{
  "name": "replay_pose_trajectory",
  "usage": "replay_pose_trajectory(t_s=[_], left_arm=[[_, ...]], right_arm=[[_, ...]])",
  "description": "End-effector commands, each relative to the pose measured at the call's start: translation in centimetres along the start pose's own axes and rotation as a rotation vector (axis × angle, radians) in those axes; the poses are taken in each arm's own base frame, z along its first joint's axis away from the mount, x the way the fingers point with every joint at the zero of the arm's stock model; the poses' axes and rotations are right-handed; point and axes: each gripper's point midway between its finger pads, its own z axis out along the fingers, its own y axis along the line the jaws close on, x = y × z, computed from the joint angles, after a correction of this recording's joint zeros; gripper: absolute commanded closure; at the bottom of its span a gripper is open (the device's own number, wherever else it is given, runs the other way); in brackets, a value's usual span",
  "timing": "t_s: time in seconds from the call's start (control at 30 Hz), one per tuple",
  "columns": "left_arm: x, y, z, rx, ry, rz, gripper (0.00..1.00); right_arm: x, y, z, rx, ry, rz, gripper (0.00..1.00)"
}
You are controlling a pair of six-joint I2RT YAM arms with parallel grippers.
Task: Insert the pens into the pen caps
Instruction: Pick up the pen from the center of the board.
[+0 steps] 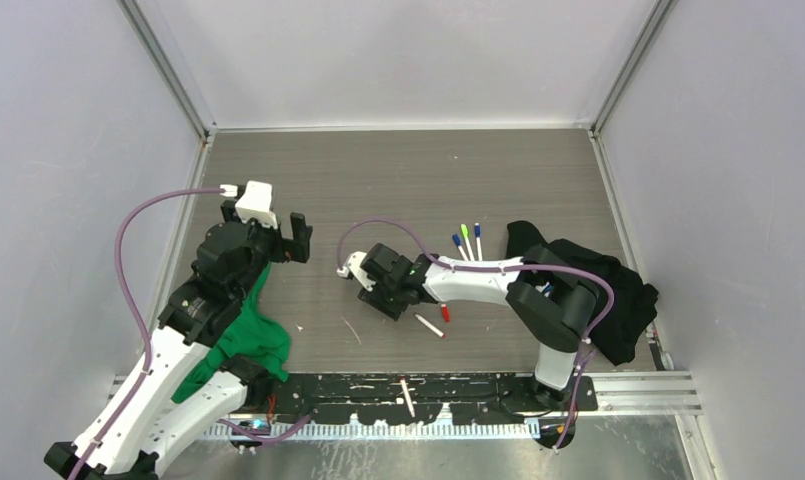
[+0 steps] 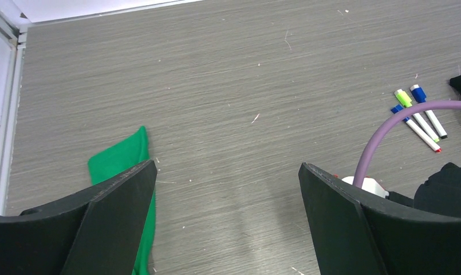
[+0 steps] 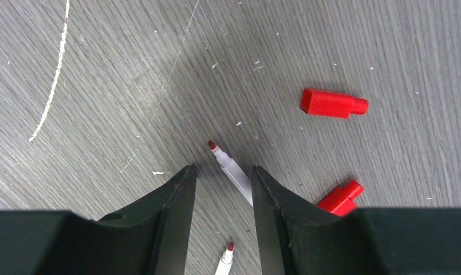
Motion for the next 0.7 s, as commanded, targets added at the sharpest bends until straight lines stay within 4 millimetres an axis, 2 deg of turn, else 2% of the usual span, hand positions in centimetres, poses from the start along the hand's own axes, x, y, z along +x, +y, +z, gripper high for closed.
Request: replay_pose_trajectory(t_s=[0.0, 0.23, 0.37, 0.53, 0.67], left_arm=[[-2.3, 0.1, -0.3, 0.002, -0.087, -0.011, 0.02], [-2.7, -0.1, -0.8, 0.019, -0.112, -0.022, 0.02], [-2.9, -0.5, -0.8, 0.039, -0.119, -0.026, 0.02], [-2.9, -1.8, -0.8, 0.111, -0.118, -0.037, 0.02], [-2.7, -3.8, -0.6, 0.208, -0.097, -0.074, 0.02]], right_arm=[[-0.9, -0.6, 0.5, 0.030, -0.004, -0.019, 0.60], [-0.2, -0.1, -0.6, 0.016, -0.026, 0.042, 0.78], [-0.6, -0.2, -1.6, 0.032, -0.072, 0.093, 0.89], [-3.0, -0.8, -3.1, 0.072, -0.189, 0.190, 0.99], [-5.9, -2.2, -5.5, 0.132, -0.324, 0.280, 0.99]])
